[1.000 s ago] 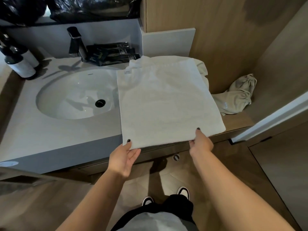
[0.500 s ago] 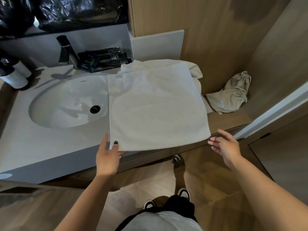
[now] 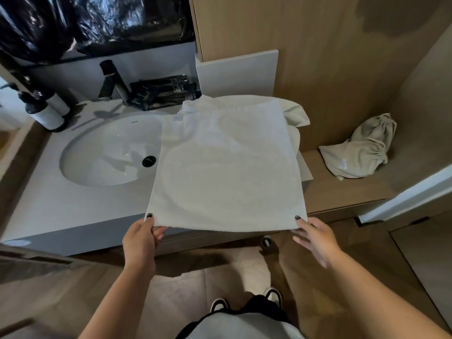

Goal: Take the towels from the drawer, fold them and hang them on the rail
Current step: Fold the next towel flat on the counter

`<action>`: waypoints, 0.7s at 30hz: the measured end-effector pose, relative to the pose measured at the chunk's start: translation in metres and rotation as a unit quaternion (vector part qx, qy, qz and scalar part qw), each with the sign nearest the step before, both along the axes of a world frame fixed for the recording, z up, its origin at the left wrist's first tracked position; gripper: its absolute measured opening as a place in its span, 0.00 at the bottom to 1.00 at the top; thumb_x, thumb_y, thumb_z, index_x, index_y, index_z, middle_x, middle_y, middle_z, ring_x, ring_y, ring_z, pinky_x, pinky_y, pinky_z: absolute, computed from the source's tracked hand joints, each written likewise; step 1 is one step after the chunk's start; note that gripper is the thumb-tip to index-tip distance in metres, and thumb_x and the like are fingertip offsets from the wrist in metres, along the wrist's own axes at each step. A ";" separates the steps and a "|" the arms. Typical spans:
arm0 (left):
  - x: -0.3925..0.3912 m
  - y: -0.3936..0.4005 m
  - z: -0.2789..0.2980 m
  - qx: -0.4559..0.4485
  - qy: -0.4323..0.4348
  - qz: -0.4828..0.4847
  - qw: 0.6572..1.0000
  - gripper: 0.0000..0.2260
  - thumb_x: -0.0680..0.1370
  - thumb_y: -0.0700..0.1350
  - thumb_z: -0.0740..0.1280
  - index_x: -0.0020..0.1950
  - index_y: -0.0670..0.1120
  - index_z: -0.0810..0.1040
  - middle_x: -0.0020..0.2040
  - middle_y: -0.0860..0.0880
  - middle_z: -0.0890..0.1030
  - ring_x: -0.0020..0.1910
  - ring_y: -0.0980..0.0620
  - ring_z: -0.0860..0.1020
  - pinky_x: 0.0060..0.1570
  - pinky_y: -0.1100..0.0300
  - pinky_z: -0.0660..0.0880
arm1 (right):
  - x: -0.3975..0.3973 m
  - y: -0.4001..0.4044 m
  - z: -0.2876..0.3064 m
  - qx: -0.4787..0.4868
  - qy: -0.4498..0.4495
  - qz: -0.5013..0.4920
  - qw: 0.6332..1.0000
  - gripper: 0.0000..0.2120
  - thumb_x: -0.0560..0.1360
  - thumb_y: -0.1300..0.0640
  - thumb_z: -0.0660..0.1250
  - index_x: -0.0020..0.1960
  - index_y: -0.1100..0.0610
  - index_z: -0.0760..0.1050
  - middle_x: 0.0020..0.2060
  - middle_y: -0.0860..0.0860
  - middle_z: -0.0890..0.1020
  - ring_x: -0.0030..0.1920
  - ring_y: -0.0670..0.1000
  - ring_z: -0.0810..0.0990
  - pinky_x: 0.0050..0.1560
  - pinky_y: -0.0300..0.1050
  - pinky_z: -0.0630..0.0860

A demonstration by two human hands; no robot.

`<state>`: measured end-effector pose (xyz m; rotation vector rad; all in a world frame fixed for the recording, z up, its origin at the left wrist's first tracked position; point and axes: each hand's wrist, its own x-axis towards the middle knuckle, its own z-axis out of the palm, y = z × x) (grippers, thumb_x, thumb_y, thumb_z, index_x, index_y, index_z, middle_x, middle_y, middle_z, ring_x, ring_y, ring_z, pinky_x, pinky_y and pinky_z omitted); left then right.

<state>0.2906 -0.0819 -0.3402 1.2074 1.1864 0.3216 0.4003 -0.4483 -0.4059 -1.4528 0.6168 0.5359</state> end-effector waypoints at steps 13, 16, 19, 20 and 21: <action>-0.006 -0.040 0.017 0.078 -0.032 0.037 0.996 0.12 0.77 0.40 0.63 0.44 0.50 0.86 0.42 0.49 0.86 0.33 0.58 0.81 0.41 0.59 0.76 | 0.055 -0.078 0.079 -0.046 -0.152 0.267 0.950 0.15 0.81 0.65 0.61 0.48 0.50 0.84 0.55 0.50 0.81 0.40 0.53 0.85 0.47 0.45 0.81; -0.001 -0.039 0.024 0.022 -0.060 0.023 0.998 0.11 0.78 0.39 0.63 0.48 0.46 0.86 0.44 0.46 0.86 0.38 0.54 0.83 0.44 0.59 0.77 | 0.070 -0.086 0.104 -0.025 -0.164 0.265 0.950 0.18 0.81 0.67 0.59 0.47 0.53 0.86 0.56 0.53 0.82 0.43 0.54 0.83 0.50 0.47 0.80; 0.005 -0.036 0.037 -0.015 -0.129 -0.012 0.992 0.11 0.78 0.36 0.63 0.54 0.43 0.84 0.46 0.44 0.86 0.41 0.53 0.85 0.43 0.62 0.80 | 0.084 -0.090 0.120 -0.009 -0.178 0.275 0.945 0.17 0.77 0.72 0.61 0.51 0.55 0.85 0.55 0.55 0.82 0.50 0.55 0.82 0.48 0.45 0.79; 0.007 -0.035 0.041 -0.006 -0.144 -0.039 0.989 0.10 0.77 0.36 0.65 0.56 0.43 0.83 0.47 0.44 0.86 0.43 0.53 0.85 0.43 0.63 0.81 | 0.088 -0.091 0.124 -0.018 -0.193 0.288 0.938 0.18 0.76 0.73 0.62 0.53 0.54 0.84 0.55 0.54 0.83 0.53 0.53 0.82 0.49 0.44 0.78; 0.009 -0.034 0.045 0.014 -0.147 -0.071 0.986 0.11 0.75 0.37 0.69 0.57 0.44 0.83 0.48 0.45 0.86 0.45 0.53 0.85 0.45 0.62 0.81 | 0.091 -0.091 0.126 -0.033 -0.208 0.297 0.931 0.19 0.75 0.73 0.63 0.54 0.53 0.83 0.55 0.51 0.83 0.55 0.51 0.81 0.49 0.42 0.78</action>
